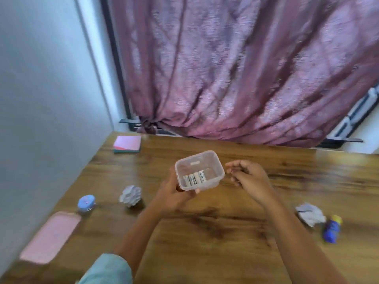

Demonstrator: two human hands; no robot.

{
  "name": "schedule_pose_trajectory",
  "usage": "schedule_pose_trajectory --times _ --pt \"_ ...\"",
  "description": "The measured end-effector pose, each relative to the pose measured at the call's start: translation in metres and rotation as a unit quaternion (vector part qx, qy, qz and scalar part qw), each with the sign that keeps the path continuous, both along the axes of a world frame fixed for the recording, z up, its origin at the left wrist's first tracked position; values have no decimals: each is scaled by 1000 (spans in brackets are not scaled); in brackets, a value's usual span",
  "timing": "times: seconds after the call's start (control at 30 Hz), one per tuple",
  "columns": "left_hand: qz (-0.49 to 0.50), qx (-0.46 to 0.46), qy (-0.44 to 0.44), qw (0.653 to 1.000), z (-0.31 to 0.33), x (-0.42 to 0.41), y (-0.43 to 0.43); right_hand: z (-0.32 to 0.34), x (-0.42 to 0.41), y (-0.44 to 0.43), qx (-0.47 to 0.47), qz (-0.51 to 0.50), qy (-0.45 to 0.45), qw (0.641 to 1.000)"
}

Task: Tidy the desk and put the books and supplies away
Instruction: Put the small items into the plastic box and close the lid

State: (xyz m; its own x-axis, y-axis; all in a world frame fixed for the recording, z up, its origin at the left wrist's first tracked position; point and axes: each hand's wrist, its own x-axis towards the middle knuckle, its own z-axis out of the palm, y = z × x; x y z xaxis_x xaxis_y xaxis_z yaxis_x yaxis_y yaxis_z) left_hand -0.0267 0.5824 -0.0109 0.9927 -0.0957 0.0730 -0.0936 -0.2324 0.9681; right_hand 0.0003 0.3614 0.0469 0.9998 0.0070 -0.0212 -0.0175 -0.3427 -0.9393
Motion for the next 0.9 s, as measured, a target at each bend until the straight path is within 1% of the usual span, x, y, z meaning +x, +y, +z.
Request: schedule_pose_trajectory --times 0.03,0.13,0.23,0.33,0.4,0.47,0.53,0.6,0.67,0.73,0.77,0.8,0.9 --pt "38 -10 11 999 -3 -9 21 -6 -2 22 1 15 10 1000" --pt "142 -2 -1 990 -4 -34 80 -24 -13 86 -14 77 39 996" --pt "218 0 -9 976 0 -54 129 -36 -28 140 -59 157 41 985" --pt "272 10 -27 962 6 -71 163 -40 -43 186 -106 245 12 964" --pt "304 11 -41 952 12 -80 178 -41 -49 216 -148 278 -39 948" --pt "325 14 -48 944 13 -87 191 -46 -48 246 -249 297 -111 915" --pt "336 32 -42 941 8 -94 202 -48 -46 273 -358 308 -185 862" --pt "341 40 -35 939 3 -102 213 -52 -44 296 -426 324 -230 813" --pt "345 41 -32 937 -1 -108 221 -58 -41 311 -485 347 -255 762" --pt "350 37 -35 936 -4 -112 228 -64 -39 318 -527 377 -240 722" --pt "349 31 -35 936 -6 -114 230 -68 -38 320 -541 383 -234 712" --pt "348 26 -34 937 -8 -115 233 -73 -38 322 -542 380 -235 712" --pt "335 15 -28 942 -9 -113 237 -83 -37 325 -530 344 -250 734"
